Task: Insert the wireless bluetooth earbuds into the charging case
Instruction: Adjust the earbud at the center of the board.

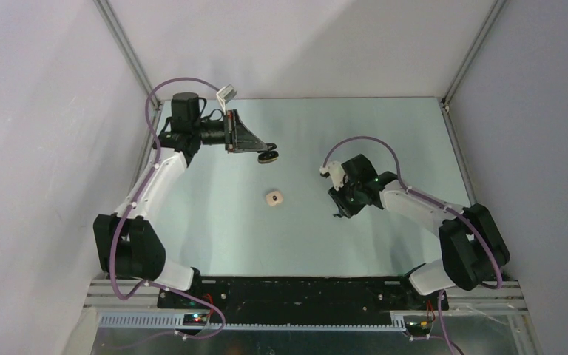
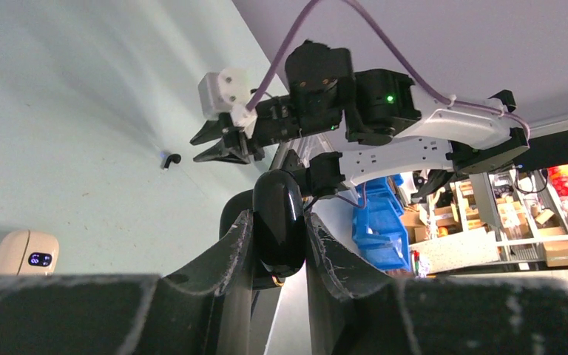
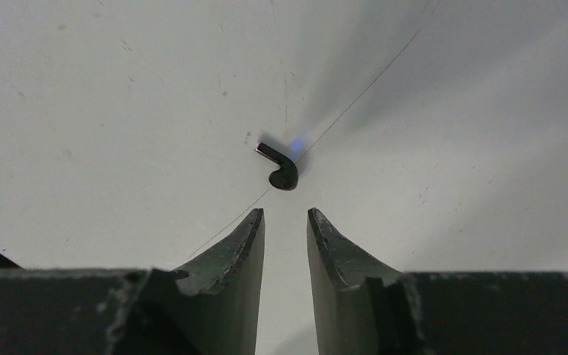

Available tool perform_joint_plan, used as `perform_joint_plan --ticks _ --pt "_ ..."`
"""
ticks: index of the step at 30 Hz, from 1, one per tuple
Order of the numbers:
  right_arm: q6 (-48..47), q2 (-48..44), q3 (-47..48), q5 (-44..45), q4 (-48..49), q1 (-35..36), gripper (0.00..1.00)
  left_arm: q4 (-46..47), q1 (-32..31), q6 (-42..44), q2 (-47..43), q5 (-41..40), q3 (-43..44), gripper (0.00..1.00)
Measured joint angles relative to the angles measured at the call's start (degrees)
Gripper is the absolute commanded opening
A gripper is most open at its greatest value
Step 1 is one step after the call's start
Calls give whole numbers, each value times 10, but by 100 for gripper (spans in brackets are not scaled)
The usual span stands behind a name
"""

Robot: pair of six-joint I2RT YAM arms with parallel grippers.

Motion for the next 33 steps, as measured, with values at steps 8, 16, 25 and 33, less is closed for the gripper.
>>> perform_joint_plan --ticks 8,16,25,33 --pt "6 30 -12 12 10 5 36 0 0 1 1 -2 8 0" --pt "14 72 -12 11 19 9 31 0 0 4 -1 -2 7 0" --pt "9 106 11 7 36 4 30 0 0 5 -2 -2 7 0" --pt "-19 116 20 7 43 4 35 0 0 6 -2 -2 7 0"
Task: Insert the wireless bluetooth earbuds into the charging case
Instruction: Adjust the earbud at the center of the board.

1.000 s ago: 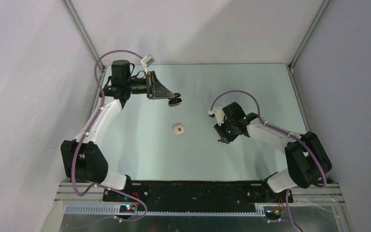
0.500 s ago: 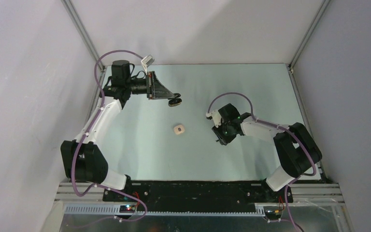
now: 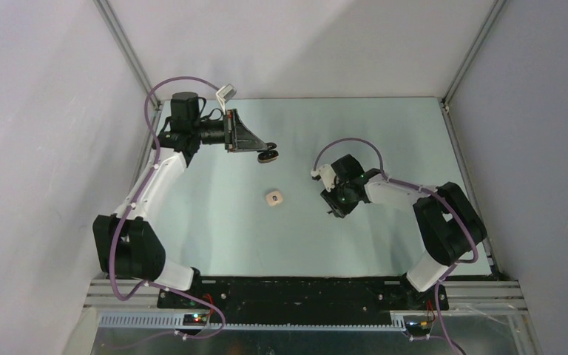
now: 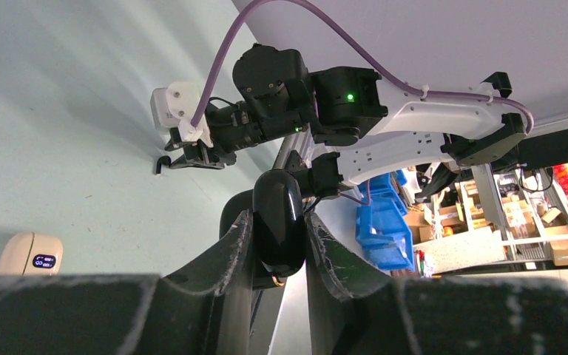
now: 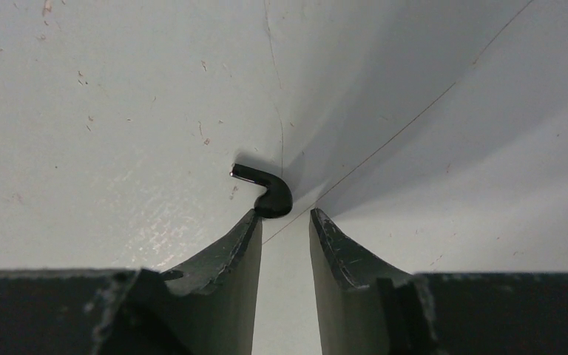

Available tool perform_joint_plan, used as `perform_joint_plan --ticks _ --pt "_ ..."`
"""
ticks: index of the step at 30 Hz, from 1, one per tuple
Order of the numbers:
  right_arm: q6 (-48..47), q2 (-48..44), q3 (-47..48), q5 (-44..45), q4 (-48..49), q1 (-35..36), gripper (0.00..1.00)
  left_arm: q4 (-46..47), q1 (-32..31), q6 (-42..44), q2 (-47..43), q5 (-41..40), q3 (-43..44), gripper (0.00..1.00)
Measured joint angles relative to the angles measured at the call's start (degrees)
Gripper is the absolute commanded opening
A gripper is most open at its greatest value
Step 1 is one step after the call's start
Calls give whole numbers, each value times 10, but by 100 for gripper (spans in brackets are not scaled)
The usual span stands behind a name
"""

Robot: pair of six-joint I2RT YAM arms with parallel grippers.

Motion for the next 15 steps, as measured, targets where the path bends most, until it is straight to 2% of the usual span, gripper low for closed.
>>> perform_joint_plan --ticks 8,15 --pt "-63 5 3 -1 10 4 35 0 0 0 0 0 0 0" --pt "-75 19 18 -7 14 5 30 0 0 0 0 0 0 0"
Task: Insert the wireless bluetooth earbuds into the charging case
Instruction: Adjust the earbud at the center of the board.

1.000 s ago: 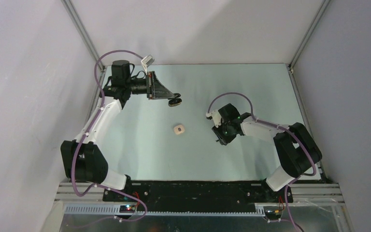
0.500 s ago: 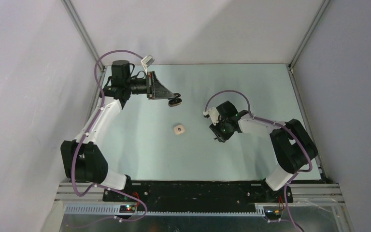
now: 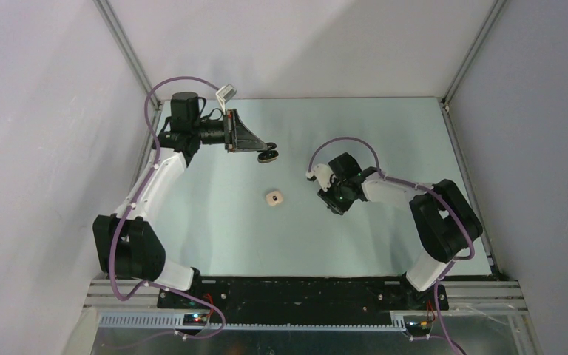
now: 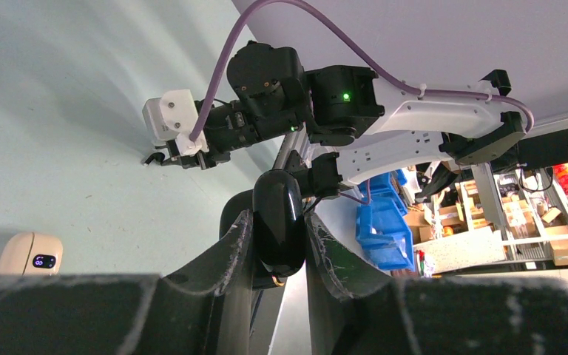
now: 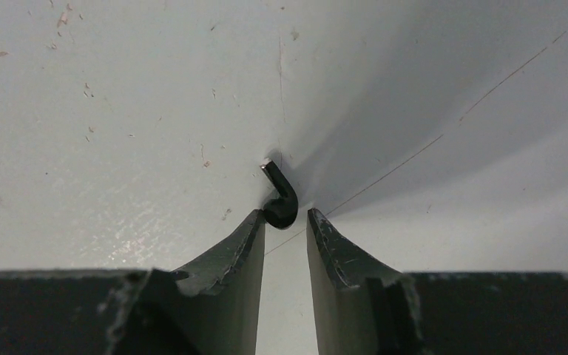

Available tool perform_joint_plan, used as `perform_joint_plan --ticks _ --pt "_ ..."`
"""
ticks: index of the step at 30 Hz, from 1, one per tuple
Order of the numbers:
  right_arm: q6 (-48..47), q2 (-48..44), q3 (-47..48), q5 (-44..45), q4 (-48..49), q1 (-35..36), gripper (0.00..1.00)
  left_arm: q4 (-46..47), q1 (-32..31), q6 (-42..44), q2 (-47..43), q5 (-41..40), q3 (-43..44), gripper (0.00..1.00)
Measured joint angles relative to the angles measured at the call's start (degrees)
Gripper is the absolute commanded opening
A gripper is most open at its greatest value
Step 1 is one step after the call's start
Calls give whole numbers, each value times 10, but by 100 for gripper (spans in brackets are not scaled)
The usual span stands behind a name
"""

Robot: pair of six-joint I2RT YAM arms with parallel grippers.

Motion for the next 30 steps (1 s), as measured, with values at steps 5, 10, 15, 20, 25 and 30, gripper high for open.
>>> perform_joint_plan --ticks 5,10,15,20,25,30 --pt "-2 2 1 -7 1 0 23 0 0 0 0 0 0 0" --pt "-16 3 2 -13 4 0 11 0 0 0 0 0 0 0" --pt "-78 0 2 -28 1 -1 7 0 0 0 0 0 0 0" --pt "-263 -22 2 -76 -65 -10 7 0 0 0 0 0 0 0" --pt "-514 -45 11 -94 -221 -21 7 0 0 0 0 0 0 0" --pt "-649 9 44 -63 -362 -23 8 0 0 0 0 0 0 0"
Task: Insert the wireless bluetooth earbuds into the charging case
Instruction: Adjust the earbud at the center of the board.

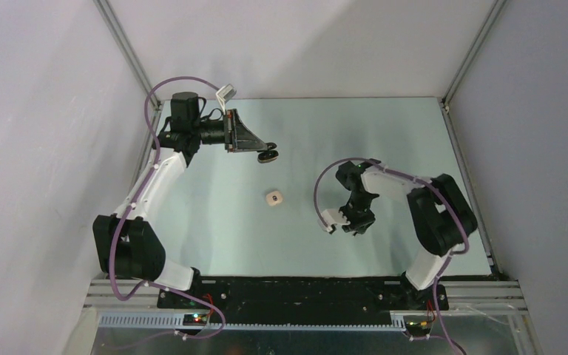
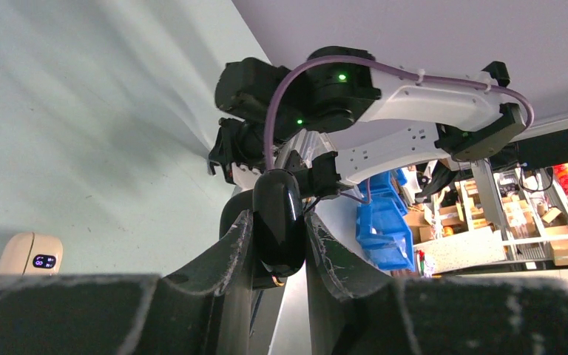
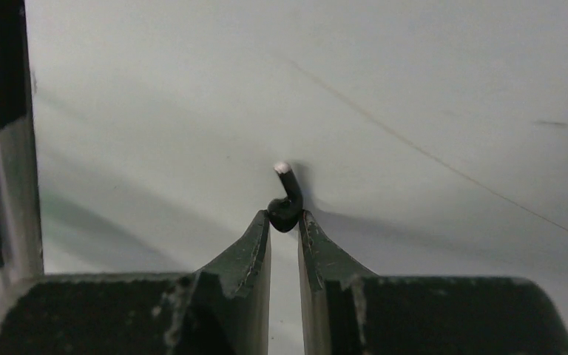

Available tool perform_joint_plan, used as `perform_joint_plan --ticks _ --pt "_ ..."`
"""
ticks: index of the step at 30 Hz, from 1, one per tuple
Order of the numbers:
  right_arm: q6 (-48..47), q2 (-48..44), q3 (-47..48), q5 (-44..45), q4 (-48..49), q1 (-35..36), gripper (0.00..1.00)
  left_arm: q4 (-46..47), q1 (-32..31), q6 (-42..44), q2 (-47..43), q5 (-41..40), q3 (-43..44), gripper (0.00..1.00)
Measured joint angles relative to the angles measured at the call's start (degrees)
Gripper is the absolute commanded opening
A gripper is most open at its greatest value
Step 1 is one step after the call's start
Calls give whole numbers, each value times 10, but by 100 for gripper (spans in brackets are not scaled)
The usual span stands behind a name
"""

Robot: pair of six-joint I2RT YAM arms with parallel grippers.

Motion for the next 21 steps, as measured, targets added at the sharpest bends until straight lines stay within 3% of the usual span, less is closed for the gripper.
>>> perform_joint_plan --ticks 5,9,16,21 --pt "-30 65 44 35 -62 12 13 0 0 0 0 0 -2 0" --pt "-24 87 66 51 -81 24 24 0 0 0 0 0 -10 0" --pt "16 90 77 55 -71 21 44 -1 0 0 0 0 -10 0" --pt "68 67 87 40 -35 -14 47 -1 0 0 0 0 -10 0"
